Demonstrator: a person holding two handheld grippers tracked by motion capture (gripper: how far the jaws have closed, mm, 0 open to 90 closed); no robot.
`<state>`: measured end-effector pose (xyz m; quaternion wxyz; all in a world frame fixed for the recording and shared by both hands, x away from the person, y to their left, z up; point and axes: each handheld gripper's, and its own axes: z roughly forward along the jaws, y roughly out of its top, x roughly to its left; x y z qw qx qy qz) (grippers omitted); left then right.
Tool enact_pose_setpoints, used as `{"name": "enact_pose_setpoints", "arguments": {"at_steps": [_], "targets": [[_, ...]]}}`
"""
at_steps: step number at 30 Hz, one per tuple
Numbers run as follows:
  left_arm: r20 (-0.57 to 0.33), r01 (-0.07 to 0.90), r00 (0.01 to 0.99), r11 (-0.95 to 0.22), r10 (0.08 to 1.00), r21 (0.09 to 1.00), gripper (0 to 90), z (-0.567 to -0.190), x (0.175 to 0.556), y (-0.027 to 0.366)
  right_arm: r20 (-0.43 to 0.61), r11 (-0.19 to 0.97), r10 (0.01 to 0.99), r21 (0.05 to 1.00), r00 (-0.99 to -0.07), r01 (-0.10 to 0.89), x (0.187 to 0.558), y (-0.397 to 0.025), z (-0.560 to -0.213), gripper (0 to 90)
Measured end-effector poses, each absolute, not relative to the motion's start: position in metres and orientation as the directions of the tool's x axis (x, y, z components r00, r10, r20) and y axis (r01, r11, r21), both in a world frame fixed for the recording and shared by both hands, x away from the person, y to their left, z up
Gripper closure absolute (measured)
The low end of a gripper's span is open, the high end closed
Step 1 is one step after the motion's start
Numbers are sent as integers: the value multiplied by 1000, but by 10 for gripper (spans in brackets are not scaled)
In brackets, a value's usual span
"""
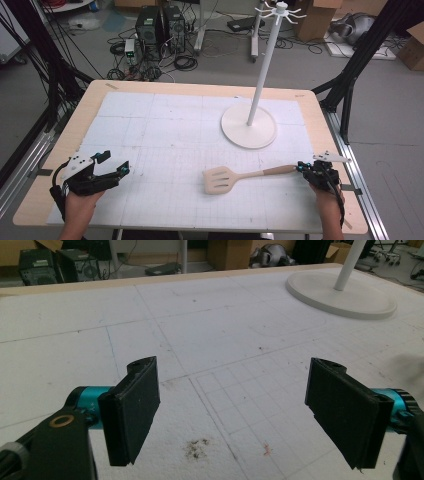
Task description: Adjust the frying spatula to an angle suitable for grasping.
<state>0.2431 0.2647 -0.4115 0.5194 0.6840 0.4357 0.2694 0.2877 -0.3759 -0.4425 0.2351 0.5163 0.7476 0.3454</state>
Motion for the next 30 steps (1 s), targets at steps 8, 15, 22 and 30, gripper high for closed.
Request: {"name": "enact_pose_setpoints", "arguments": {"at_steps": [8, 15, 22, 30], "targets": [[-83, 317, 479, -84, 874, 945, 221, -412, 244, 263, -9, 272, 919, 738, -394, 617, 293, -353, -442, 894], [-79, 317, 481, -90, 873, 944, 221, -412, 244, 262, -1, 287, 906, 737, -423, 612, 297, -336, -441, 894], [-79, 319, 481, -90, 873, 943, 222, -412, 245, 261, 5, 308, 889, 734, -458, 606, 300, -316, -439, 893], [-79, 318, 481, -90, 873, 944, 221, -412, 245, 261, 8, 340, 869, 717, -495, 609, 301, -295, -440, 893]]}}
